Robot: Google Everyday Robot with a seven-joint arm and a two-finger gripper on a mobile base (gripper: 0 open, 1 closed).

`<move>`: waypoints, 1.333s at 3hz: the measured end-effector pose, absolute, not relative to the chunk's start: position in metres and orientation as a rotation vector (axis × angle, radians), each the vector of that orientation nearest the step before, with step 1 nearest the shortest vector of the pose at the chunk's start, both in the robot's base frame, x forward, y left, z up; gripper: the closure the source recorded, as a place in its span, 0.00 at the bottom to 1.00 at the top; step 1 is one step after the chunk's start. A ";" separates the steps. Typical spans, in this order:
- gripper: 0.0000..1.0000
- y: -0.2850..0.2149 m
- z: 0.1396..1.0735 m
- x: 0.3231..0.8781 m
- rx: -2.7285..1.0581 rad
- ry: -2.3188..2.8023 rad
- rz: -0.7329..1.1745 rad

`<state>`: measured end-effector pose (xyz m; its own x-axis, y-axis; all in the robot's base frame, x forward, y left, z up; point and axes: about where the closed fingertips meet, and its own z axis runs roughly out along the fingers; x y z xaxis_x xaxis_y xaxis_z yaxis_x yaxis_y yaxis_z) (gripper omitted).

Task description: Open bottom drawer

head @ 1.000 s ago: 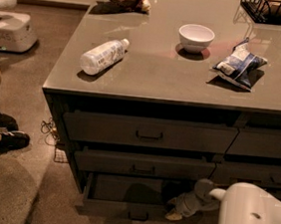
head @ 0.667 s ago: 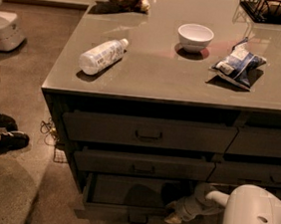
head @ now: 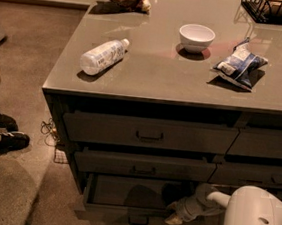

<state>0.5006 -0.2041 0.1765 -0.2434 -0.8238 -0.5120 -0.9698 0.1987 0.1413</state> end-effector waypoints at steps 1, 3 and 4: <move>0.74 -0.205 0.176 0.501 -1.689 2.156 0.633; 0.27 -0.206 0.176 0.500 -1.689 2.156 0.634; 0.04 -0.204 0.175 0.499 -1.690 2.156 0.639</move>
Offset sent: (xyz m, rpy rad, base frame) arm 0.0000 -0.0007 0.0000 0.0000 0.0000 0.0000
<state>0.4987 -0.2043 0.1748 -0.2438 -0.8231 -0.5129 -0.9697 0.1966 0.1453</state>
